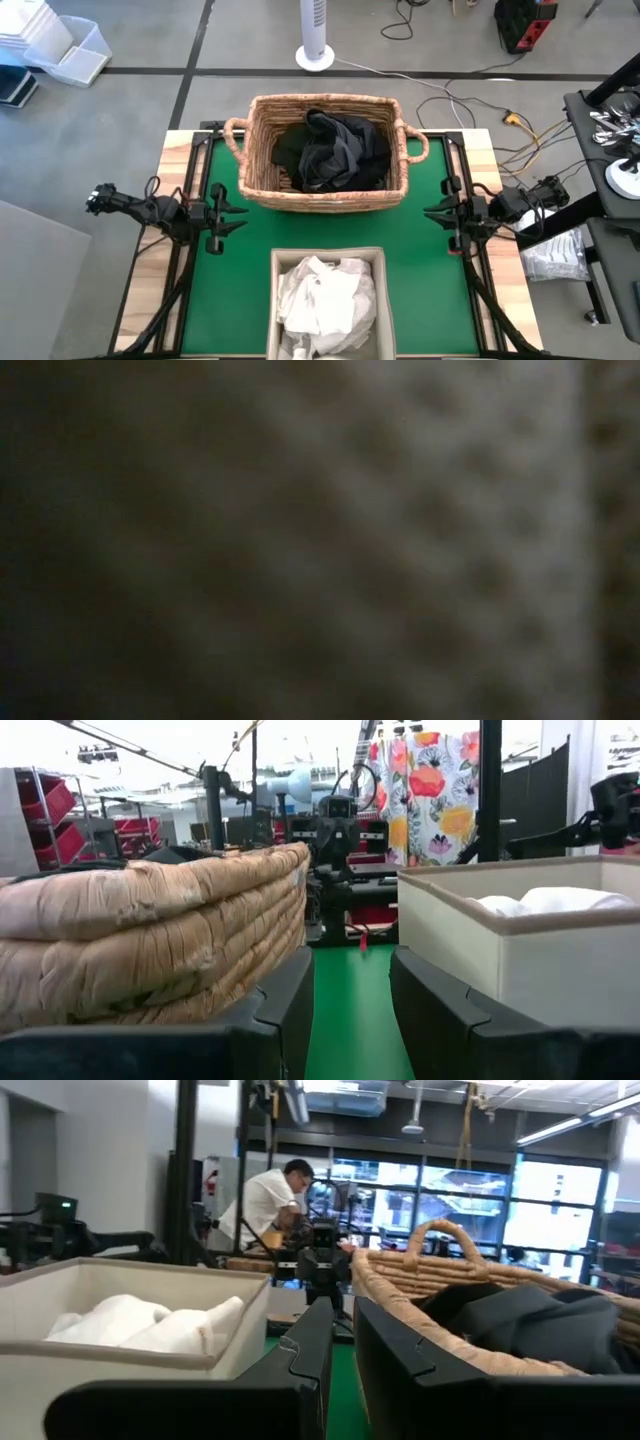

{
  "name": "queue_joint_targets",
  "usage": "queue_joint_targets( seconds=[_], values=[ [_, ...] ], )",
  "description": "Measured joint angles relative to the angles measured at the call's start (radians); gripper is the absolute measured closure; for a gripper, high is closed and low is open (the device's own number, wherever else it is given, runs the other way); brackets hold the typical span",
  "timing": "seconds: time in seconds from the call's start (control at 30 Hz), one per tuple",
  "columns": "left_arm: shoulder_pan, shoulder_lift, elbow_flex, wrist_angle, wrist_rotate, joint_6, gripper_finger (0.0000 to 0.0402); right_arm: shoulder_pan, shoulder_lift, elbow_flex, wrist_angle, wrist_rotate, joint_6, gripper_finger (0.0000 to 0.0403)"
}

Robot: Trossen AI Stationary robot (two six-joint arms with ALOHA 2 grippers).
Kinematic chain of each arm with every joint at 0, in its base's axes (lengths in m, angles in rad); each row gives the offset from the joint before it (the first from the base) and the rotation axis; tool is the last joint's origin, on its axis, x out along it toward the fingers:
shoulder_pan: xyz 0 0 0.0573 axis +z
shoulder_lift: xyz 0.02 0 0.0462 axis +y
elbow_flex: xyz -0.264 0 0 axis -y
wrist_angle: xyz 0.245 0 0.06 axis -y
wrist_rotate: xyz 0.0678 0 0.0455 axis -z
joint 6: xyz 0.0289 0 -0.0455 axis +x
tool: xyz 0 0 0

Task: Sort clothes
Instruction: Return to Home Position

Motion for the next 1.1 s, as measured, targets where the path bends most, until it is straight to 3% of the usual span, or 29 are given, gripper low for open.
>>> queue_joint_targets(
  seconds=[0.5, 1.1],
  values=[
    [0.0, -0.001, 0.0, -0.05, 0.0, -0.033, 0.0287, 0.0, -0.001, -0.158, 0.184, -0.041, 0.005, 0.0365],
    [0.0, 0.049, -0.001, -0.108, 0.021, -0.097, 0.0287, 0.0, 0.0, -0.163, 0.103, -0.093, -0.104, 0.0365]
  ],
)
